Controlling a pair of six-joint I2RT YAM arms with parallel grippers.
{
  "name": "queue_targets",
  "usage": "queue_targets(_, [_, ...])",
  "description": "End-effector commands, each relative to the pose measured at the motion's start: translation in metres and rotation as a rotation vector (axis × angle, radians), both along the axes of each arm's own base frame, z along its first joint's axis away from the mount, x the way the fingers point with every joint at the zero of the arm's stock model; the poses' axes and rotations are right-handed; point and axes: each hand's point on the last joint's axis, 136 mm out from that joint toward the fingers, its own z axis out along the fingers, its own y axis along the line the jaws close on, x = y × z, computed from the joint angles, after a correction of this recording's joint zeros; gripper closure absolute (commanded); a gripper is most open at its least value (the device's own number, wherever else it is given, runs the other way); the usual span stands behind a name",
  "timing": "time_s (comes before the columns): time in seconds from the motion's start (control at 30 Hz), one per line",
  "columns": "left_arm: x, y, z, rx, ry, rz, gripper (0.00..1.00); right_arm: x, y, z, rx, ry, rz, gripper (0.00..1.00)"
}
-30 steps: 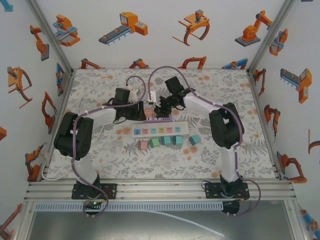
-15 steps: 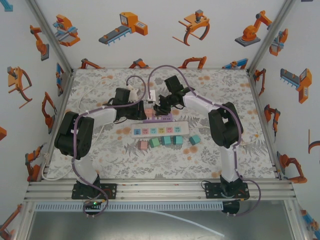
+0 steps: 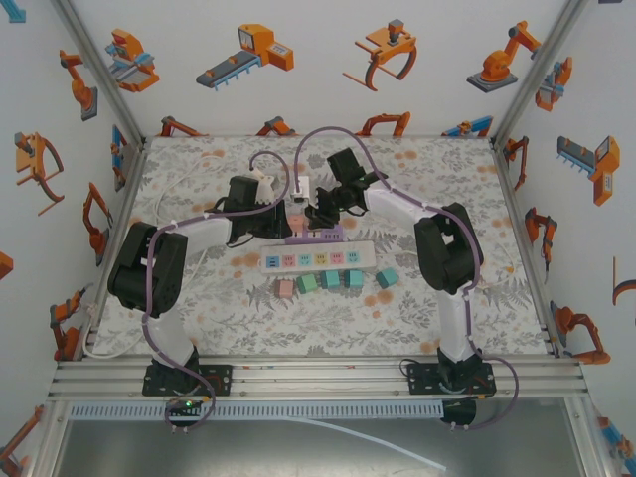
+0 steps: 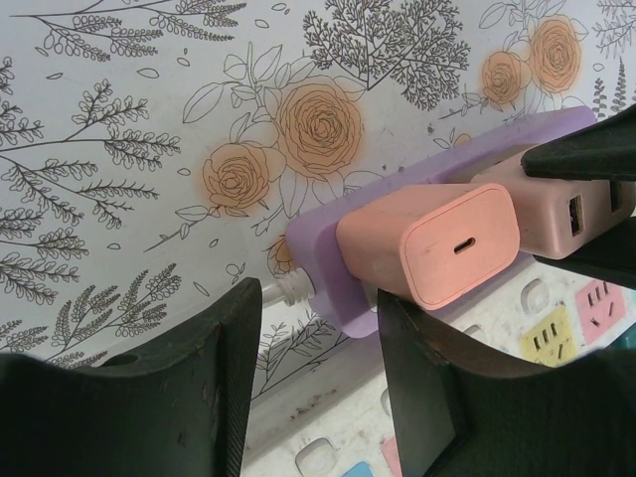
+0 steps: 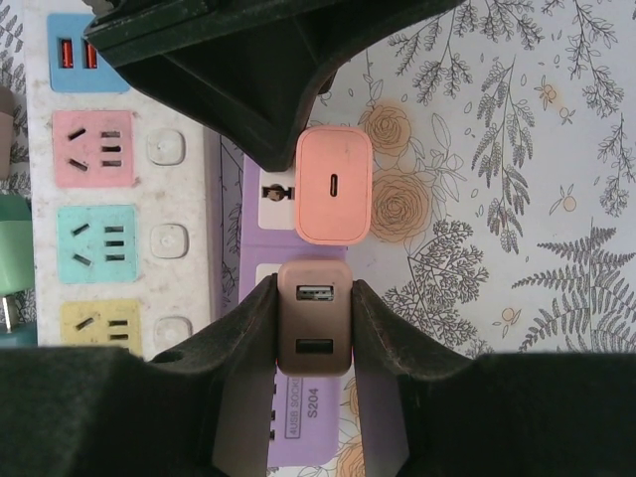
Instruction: Pull the plug off the socket
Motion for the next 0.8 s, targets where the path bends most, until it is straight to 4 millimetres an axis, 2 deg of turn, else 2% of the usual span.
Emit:
queue_targets(0.0, [-0.025,0.032,-0.058,0.190,0.134,0.056,0.51,-0.004,0.016,0.037,0.117,-0.004,0.032,0.76])
queue_targets(0.23, [-0.024,0.034,-0.051,0.196,0.120,0.059,0.51,-0.005,0.013,0.042,0.119,-0.019,0.022,0.77])
queue_targets(0.47, [-0.019,0.031,-0.034,0.175,0.091,0.062,0.51,-0.008,0.008,0.055,0.120,-0.055,0.007,0.78])
queue_targets(0.63, [-0.017,0.027,-0.016,0.150,0.062,0.059,0.51,-0.013,0.002,0.067,0.129,-0.082,-0.011,0.79])
queue_targets(0.77, [-0.015,0.022,0.002,0.112,0.035,0.052,0.51,-0.012,-0.004,0.089,0.165,-0.086,-0.096,0.80])
